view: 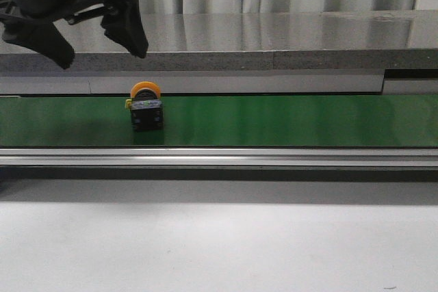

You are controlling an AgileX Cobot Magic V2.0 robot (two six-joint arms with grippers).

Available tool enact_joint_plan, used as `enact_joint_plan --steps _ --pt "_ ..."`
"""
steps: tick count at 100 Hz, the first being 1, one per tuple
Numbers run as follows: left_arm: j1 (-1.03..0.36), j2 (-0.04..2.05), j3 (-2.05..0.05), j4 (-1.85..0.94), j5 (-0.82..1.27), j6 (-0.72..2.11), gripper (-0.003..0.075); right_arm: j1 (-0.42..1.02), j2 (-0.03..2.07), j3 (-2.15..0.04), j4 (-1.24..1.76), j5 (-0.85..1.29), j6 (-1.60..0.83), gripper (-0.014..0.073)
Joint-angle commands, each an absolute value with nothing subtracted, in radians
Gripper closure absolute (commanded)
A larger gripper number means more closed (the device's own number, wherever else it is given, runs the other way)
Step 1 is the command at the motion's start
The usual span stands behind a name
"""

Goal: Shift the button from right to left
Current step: 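Lower the left gripper onto the arriving button and grasp it, then lift the button off the belt and carry it over the blue tray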

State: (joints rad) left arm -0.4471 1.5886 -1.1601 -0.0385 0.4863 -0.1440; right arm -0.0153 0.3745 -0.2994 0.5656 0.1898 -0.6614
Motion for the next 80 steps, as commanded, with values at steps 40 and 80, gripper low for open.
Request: enact_joint_plan --steps 40,80 --pt "-0.47 1.666 -1.197 -0.049 0.431 -0.155 0.005 -0.011 0.376 -0.326 0.581 0.124 -0.671 0.0658" --pt "-0.456 1.697 -1.197 -0.032 0.46 -0.155 0.0479 -0.011 0.376 -0.326 0.581 0.124 -0.671 0.0658"
